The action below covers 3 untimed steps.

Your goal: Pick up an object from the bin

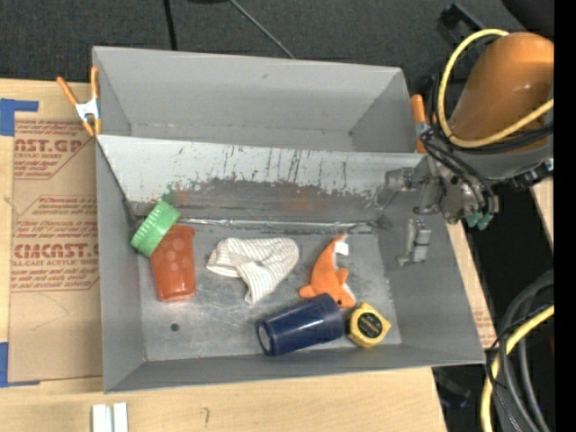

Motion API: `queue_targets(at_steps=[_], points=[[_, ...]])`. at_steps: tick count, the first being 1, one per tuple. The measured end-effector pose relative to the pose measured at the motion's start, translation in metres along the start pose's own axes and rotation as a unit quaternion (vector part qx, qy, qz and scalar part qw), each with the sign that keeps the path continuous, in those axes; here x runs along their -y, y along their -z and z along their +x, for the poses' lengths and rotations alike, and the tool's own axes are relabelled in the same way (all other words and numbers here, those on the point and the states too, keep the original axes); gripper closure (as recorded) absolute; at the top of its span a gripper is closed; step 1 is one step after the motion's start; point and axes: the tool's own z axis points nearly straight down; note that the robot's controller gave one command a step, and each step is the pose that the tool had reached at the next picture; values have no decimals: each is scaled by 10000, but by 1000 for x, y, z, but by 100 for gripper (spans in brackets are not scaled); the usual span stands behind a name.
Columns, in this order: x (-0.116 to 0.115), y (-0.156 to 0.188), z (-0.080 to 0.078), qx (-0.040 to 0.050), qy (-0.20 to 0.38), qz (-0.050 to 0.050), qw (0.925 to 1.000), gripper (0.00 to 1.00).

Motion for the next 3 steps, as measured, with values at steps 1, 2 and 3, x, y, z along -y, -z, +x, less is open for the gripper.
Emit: queue_targets(at_steps=[1, 2, 3], points=[[-1, 5, -1, 39, 8, 5, 10000, 0], [-12, -33, -4, 72, 298, 12, 9995, 0], [-17, -46, -3, 53, 371, 10, 9993, 0]])
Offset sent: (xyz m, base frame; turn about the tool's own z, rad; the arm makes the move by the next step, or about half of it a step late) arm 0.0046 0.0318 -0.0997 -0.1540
